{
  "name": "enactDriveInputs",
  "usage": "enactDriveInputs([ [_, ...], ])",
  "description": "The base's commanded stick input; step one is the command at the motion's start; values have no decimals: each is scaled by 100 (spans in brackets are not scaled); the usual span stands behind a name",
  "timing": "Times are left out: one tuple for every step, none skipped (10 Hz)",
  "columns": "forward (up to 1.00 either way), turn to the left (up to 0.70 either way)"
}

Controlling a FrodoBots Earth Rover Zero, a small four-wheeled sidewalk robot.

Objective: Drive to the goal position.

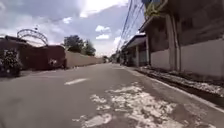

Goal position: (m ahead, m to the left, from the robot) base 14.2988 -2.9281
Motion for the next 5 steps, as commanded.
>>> enactDriveInputs([
  [100, 1],
  [100, 1],
  [100, 1],
  [100, 1],
  [100, 1],
])
